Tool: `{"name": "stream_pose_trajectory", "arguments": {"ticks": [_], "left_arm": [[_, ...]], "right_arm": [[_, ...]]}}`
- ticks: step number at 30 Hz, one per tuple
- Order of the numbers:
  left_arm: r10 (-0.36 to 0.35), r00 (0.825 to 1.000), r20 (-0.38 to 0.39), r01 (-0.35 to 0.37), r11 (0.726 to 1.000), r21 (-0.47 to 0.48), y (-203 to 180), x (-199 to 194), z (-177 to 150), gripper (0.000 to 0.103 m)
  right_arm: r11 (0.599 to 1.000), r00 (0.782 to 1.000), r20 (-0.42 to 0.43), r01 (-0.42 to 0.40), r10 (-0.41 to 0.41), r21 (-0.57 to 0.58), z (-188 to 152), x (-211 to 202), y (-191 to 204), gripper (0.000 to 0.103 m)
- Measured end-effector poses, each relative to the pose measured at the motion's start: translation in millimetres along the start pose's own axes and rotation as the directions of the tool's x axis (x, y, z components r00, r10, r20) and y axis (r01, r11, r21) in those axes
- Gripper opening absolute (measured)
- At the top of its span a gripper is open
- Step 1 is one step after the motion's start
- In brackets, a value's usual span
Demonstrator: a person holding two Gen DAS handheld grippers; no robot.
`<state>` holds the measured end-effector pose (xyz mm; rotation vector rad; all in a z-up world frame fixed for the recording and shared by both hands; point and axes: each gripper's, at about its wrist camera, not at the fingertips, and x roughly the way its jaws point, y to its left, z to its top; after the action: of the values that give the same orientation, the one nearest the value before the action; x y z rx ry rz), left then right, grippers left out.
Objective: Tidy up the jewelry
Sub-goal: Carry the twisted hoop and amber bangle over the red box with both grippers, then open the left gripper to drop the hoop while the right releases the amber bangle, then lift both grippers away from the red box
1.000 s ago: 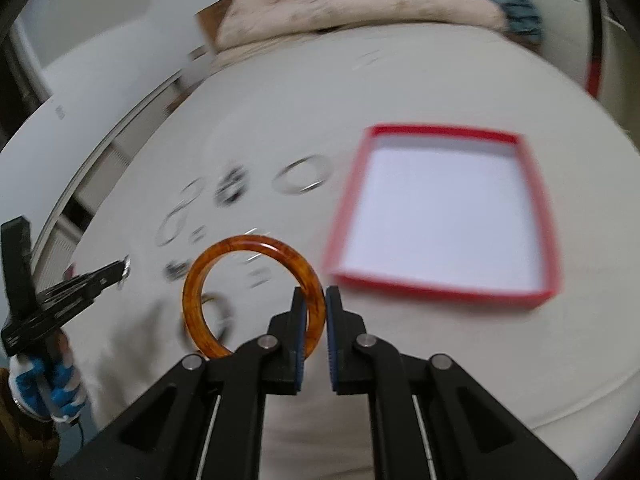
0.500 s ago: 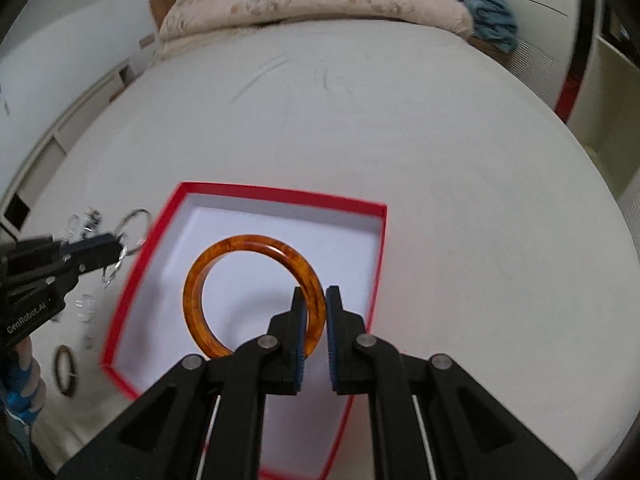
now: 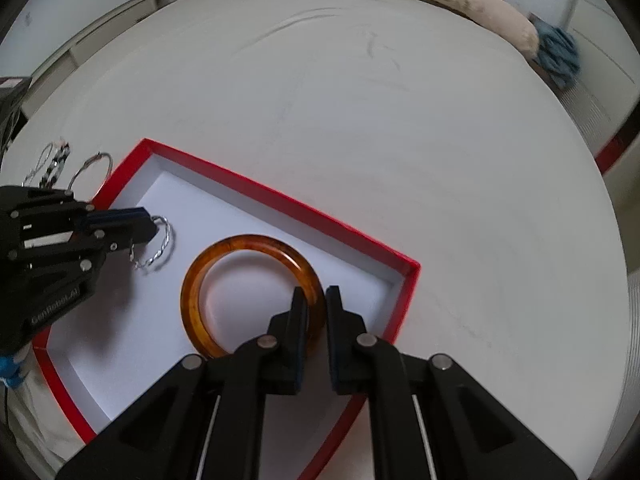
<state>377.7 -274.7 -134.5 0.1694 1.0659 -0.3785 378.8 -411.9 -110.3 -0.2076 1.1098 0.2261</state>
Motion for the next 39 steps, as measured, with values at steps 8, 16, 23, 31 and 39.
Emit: {"name": "stream_pose_trajectory", "arguments": {"ticks": [8, 16, 23, 31, 39], "left_arm": [[0.066, 0.998, 0.011, -0.064, 0.994, -0.087, -5.1, -0.2, -14.2, 0.007], [0.080, 0.997, -0.011, -0.080, 0.993, -0.084, 0.5, -5.3, -11.0, 0.007], [0.018, 1.000, 0.021, -0.016, 0.996, -0.083, 0.4, -23.9, 4.5, 0.039], [0.043, 0.979, 0.200, -0.029, 0.997, -0.073, 18.1, -150.6, 6.1, 0.039], [0.196, 0.929, 0.314, -0.150, 0.975, -0.166, 73.4, -287.9, -56.9, 0.052]], "right_arm": [[0.997, 1.000, -0.009, 0.022, -0.023, -0.079, 12.9, 5.1, 9.5, 0.010], [0.997, 1.000, -0.004, 0.027, -0.027, -0.075, 12.5, -1.9, 10.9, 0.020], [0.999, 0.998, 0.052, 0.028, -0.026, -0.040, -5.5, -52.1, 10.8, 0.036], [0.997, 0.985, 0.169, 0.017, -0.029, 0.076, -36.2, -155.5, 6.2, 0.036], [0.992, 0.927, 0.375, -0.028, -0.019, 0.121, -63.1, -266.5, 56.8, 0.036]]}}
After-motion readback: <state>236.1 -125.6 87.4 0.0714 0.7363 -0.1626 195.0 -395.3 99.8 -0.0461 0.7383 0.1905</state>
